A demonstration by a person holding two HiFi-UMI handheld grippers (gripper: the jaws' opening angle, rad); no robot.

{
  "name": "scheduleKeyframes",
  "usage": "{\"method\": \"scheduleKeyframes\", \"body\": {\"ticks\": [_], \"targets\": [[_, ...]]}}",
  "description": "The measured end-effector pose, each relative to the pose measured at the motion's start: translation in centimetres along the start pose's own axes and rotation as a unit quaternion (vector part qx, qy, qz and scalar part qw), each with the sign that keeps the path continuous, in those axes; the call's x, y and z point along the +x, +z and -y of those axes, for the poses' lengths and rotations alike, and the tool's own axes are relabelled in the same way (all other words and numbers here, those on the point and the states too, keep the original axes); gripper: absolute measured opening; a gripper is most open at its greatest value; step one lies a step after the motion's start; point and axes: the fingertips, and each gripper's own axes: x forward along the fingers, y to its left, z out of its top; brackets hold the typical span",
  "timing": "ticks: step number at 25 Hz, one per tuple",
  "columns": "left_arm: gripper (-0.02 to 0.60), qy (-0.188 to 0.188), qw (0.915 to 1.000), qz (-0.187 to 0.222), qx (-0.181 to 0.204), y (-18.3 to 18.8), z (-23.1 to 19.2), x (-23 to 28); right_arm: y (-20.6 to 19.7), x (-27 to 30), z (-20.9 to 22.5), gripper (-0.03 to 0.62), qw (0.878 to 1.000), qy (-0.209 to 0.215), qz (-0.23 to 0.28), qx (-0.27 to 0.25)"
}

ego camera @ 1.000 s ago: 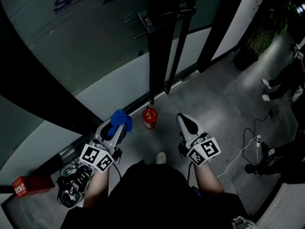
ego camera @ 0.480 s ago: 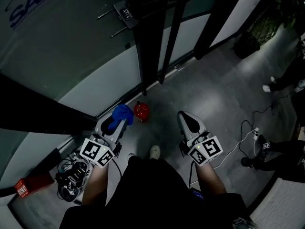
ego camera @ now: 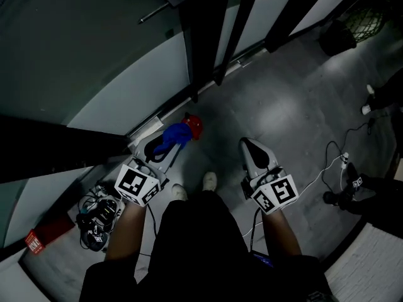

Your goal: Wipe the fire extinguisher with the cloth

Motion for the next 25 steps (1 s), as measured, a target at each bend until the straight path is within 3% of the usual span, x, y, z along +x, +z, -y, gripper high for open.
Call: {"method": "scheduleKeyframes", "body": {"ticks": [8,17,21,25], "targets": [[0.135,-0.011,0.9991,-0.035,0.023,-15.4,-4.2,3.0,-15.3,5.3,3.2,0.003,1.000,-0.001,-0.003,-0.009],[0.135,0.010,0.9989,0.009,0.045,-33.7,-11.7,7.7,-32.7,14.5,10.8,0.003,0.993,-0.025,0.069,-0.095],[0.133,0.010,0.9979,-0.003,0.064,-37.3,-13.4,9.0,-36.5,15.7,13.0,0.003,0.985,-0.058,0.082,-0.142],[0.133,0.000,0.9963,-0.063,0.059,-38.8,-13.2,10.2,-39.8,15.5,14.1,0.003,0.983,-0.084,0.039,-0.157]]}}
